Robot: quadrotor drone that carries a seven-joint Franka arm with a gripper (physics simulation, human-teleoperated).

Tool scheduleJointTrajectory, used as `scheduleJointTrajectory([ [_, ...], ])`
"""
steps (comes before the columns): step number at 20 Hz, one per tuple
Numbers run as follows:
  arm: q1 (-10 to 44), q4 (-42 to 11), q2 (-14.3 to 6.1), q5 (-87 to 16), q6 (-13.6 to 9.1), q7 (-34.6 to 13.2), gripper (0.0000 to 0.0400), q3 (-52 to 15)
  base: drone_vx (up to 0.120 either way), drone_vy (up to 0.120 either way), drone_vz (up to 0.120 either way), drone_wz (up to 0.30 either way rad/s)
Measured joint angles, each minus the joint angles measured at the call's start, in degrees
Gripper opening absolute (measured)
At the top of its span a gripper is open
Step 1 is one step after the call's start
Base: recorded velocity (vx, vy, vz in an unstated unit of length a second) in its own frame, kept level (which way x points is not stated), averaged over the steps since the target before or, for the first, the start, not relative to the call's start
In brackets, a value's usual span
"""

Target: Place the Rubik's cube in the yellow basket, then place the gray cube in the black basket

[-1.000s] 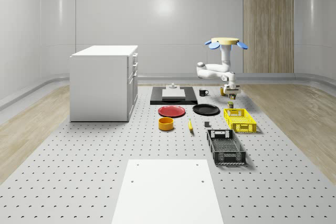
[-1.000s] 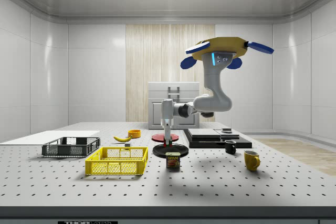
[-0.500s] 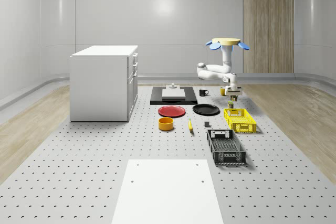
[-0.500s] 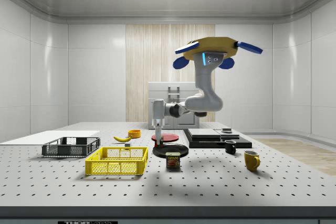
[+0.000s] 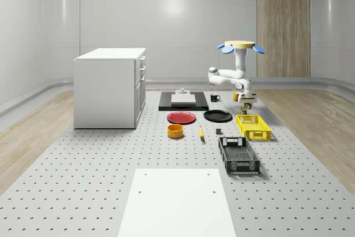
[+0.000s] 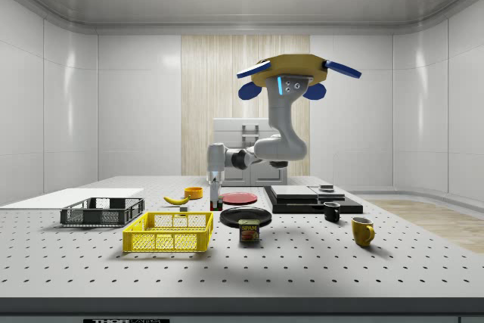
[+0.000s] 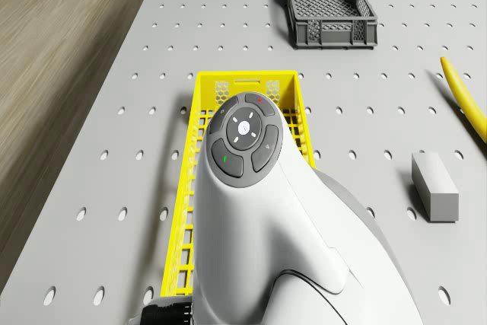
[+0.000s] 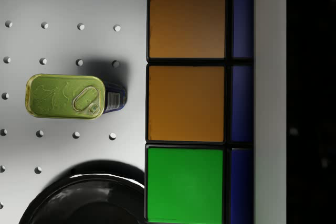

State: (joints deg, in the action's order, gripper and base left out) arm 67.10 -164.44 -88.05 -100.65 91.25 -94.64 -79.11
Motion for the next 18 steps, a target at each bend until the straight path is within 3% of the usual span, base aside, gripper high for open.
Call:
scheduleJointTrajectory([
  [18,0.17,0.03,-0.82,0.33,0.77,-0.13,0.0286,-0.11,0.12,0.0,0.0,0.0],
])
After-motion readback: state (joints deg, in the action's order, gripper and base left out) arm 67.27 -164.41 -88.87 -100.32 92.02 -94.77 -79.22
